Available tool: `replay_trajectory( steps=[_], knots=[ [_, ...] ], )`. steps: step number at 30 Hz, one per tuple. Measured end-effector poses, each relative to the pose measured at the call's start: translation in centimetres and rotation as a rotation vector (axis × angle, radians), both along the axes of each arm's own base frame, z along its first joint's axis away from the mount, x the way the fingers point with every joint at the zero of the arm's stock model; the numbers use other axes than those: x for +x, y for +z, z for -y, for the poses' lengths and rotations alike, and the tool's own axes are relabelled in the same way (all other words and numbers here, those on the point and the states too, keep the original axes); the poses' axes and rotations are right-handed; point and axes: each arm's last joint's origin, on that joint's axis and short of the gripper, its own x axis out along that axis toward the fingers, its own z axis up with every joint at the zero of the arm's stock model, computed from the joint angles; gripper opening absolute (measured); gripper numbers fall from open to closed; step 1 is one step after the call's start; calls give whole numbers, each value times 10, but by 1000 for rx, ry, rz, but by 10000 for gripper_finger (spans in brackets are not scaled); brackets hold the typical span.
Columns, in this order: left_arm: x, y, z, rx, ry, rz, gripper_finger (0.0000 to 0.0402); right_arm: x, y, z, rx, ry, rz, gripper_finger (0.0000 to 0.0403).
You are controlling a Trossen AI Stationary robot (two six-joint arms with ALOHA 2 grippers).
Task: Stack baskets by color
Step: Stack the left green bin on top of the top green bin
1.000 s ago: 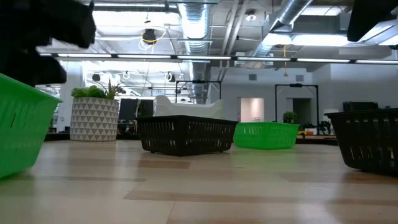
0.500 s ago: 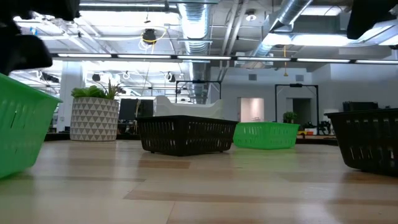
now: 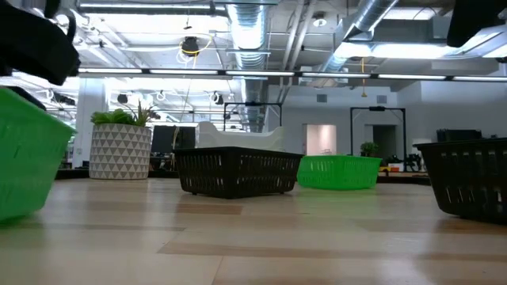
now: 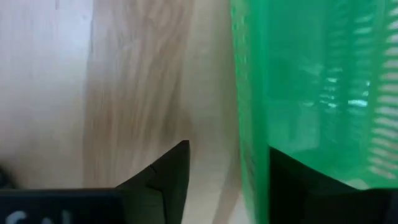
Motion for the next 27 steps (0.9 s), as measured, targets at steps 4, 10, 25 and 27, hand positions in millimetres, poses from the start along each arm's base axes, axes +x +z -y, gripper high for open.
replay_trajectory(
  steps=[4,10,25,27],
  knots=[
    [1,0,-1,9,7,0,87,0,0,0,2,0,2,63],
    [4,0,-7,23,44,5,9,0,0,0,3,0,4,63],
    [21,36,-42,66,217,57,0,-2,0,-5,14,-3,27,63],
    [26,46,-51,64,234,99,0,-4,0,-8,18,-18,42,63]
  ],
)
